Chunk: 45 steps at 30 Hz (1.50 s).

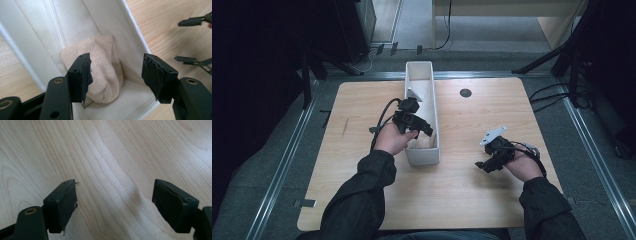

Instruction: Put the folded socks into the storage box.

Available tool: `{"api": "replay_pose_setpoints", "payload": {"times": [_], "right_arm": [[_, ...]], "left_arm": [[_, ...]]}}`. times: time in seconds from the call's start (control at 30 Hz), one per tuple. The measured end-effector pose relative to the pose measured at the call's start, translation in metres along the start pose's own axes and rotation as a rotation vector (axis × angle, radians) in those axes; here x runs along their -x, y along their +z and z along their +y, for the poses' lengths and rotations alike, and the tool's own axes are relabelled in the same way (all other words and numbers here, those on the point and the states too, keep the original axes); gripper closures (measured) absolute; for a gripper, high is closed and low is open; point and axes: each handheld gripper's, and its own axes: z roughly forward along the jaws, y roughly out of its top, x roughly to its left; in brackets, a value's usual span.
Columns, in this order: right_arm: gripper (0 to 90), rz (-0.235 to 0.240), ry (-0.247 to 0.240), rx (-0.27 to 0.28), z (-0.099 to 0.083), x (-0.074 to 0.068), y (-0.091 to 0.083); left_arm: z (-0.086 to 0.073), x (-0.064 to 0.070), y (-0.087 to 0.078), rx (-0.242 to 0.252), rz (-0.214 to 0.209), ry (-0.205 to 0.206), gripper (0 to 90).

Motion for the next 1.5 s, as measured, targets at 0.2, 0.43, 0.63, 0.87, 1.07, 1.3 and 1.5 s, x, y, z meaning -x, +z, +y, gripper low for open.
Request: {"api": "replay_pose_setpoints", "payload": {"times": [0.2, 0.43, 0.63, 0.87, 1.07, 1.3, 1.5], "right_arm": [[20.0, 0.0, -0.005, -0.005, -0.001, 0.0, 0.0], [20.0, -0.002, -0.004, -0.008, -0.002, 0.0, 0.0], [20.0, -0.001, 0.004, -0.01, -0.003, 0.0, -0.001], [20.0, -0.002, 0.01, -0.012, -0.005, 0.001, -0.001], [19.9, -0.007, 0.011, -0.018, -0.009, 0.001, -0.002], [20.0, -0.012, 0.017, -0.021, -0.013, 0.0, -0.004], [20.0, -0.016, 0.035, -0.02, -0.017, -0.001, -0.007]], "left_arm": [[-0.008, -0.006, -0.016, 0.013, 0.018, 0.031, 35.4], [-0.018, -0.017, -0.034, 0.031, 0.007, 0.018, 34.7], [-0.027, -0.029, -0.042, 0.024, 0.027, 0.024, 33.4], [-0.038, -0.044, -0.049, 0.044, 0.027, 0.015, 32.2], [-0.053, -0.056, -0.053, 0.06, 0.029, 0.017, 31.3], [-0.073, -0.065, -0.051, 0.072, 0.014, 0.03, 30.3], [-0.087, -0.078, -0.043, 0.081, -0.003, 0.028, 29.8]]}}
